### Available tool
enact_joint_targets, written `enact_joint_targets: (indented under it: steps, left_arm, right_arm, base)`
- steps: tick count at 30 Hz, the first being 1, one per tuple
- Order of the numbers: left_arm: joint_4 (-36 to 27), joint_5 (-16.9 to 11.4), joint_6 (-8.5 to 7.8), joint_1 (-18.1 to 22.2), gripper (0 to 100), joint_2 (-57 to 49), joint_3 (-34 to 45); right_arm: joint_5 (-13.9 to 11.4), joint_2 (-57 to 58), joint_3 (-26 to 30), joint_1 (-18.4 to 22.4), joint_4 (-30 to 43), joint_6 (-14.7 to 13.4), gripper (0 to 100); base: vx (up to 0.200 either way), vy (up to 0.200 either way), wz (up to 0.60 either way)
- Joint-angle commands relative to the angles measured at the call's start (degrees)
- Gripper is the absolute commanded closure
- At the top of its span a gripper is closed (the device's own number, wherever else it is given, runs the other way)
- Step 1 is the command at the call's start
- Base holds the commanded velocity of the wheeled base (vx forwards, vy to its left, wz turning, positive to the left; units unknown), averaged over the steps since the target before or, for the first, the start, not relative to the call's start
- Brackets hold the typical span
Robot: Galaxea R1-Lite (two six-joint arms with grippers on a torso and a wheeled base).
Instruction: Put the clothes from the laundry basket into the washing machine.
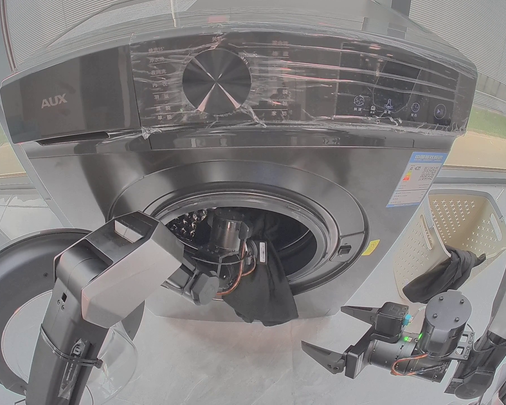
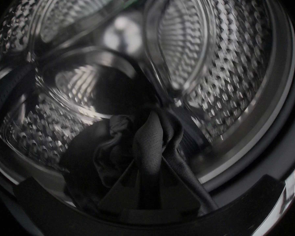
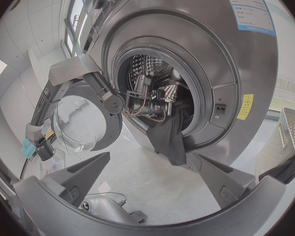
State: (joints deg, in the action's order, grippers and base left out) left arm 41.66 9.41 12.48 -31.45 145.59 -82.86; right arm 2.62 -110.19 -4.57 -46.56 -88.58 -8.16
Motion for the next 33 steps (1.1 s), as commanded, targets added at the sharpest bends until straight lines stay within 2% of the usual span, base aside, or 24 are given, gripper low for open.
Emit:
enact_joint_targets:
  steps: [1, 4, 10, 13, 14, 16, 19, 24, 25, 26, 31, 33]
  left_arm:
    - [3.0, 3.8, 0.79, 2.0, 100, 0.8, -5.6]
    - [4.0, 4.8, 0.79, 3.1, 100, 1.5, -7.7]
    - [4.8, 4.8, 0.88, 3.2, 100, 1.3, -7.0]
    - [5.4, 4.8, 0.26, 3.2, 100, 1.5, -6.1]
    - [5.5, 4.8, 0.26, 3.2, 0, 1.5, -6.3]
    - [5.8, 4.8, 0.96, 2.8, 0, 1.2, -6.0]
    - [5.5, 4.8, 0.7, 2.0, 0, 0.1, -3.9]
    - [4.6, 2.1, 0.17, -0.2, 0, -3.3, 2.4]
    - [4.1, 0.9, 0.09, -1.2, 0, -3.6, 4.6]
    - [4.1, 0.9, 0.09, -1.2, 0, -3.6, 4.8]
    - [4.4, 0.7, -1.5, -1.6, 0, -2.3, 8.1]
    - [4.9, 0.7, -2.64, -1.6, 0, -1.3, 9.2]
  right_arm:
    - [0.0, 0.0, -0.4, 0.0, 0.0, 0.0, 0]
    - [0.0, 0.0, -0.7, 0.0, 0.0, 0.0, 0]
    - [0.0, 0.0, -0.7, 0.1, 0.0, 0.0, 0]
    - [0.0, 0.2, -0.7, 0.1, 0.0, 0.0, 0]
    - [0.0, 0.2, -0.6, 0.3, 0.0, 0.0, 0]
    - [0.0, 0.2, -0.5, 0.4, 0.0, 0.0, 0]
    - [-0.1, 0.2, -0.5, 0.6, 0.0, 0.0, 0]
    - [-0.1, 0.1, -0.6, 0.3, 0.0, 0.0, 0]
    - [0.0, 0.1, -0.6, 0.4, 0.0, 0.0, 0]
    - [-0.1, 0.1, -0.6, 0.4, 0.0, 0.0, 0]
    - [-0.1, 0.0, -0.4, 0.8, 0.0, 0.0, 0]
    - [-0.1, -0.1, -0.4, 0.8, 0.0, 0.0, 0]
  base:
    - [0.0, 0.0, 0.0]
    - [0.0, 0.0, 0.0]
    - [0.0, 0.0, 0.0]
    - [0.0, 0.0, 0.0]
    - [0.0, 0.0, 0.0]
    - [0.0, 0.0, 0.0]
    - [0.0, 0.0, 0.0]
    - [0.0, 0.0, 0.0]
    - [0.0, 0.0, 0.0]
    - [0.0, 0.0, 0.0]
    - [0.0, 0.0, 0.0]
    - [0.0, 0.0, 0.0]
